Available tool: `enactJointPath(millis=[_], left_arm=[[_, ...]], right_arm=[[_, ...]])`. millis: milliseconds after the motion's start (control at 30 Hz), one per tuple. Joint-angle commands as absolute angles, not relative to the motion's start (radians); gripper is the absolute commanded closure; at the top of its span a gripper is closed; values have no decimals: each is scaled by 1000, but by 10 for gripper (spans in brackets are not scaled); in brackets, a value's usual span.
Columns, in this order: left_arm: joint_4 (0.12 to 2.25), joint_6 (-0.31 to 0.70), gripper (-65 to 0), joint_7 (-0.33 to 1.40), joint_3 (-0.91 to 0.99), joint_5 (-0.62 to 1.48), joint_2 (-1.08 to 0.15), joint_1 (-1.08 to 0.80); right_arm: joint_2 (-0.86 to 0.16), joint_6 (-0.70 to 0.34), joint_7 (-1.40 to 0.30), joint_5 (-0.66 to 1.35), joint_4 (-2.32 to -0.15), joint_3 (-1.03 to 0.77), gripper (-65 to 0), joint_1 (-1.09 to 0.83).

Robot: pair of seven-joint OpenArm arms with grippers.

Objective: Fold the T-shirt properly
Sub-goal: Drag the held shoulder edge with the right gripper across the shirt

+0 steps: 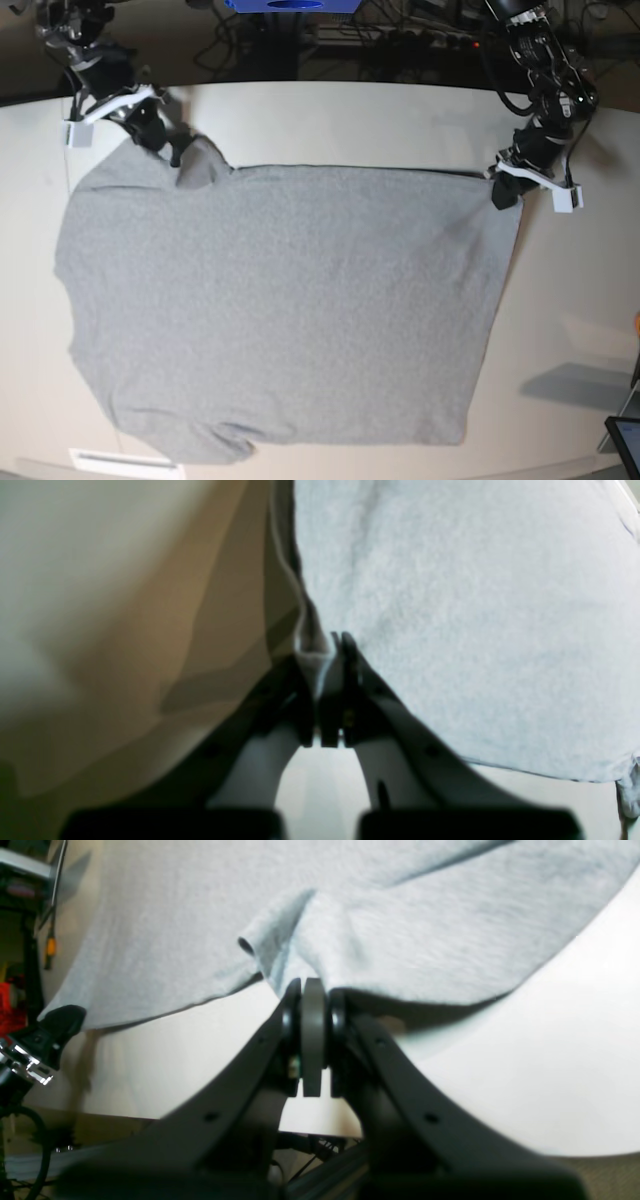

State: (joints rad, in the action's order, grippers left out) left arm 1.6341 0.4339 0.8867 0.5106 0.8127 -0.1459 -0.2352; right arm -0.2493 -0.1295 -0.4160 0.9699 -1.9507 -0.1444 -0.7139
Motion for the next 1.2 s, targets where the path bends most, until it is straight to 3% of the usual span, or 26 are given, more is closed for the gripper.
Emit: enactJointPath(millis=[0, 567, 733, 1167], left_arm=[[1664, 438, 0, 866, 516, 829, -157, -229], [1738, 435, 0, 866, 526, 831, -150, -240], [1736, 364, 0, 868, 636, 831, -96, -214], [1713, 282, 0, 868, 647, 831, -44, -147]], right_arm=[[-259, -145, -418, 983, -1975, -156, -1, -700], [-289, -143, -699, 984, -1979, -156, -1, -375], [-289, -143, -760, 984, -1975, -157, -1, -286], [-291, -143, -846, 984, -1926, -156, -1, -140]])
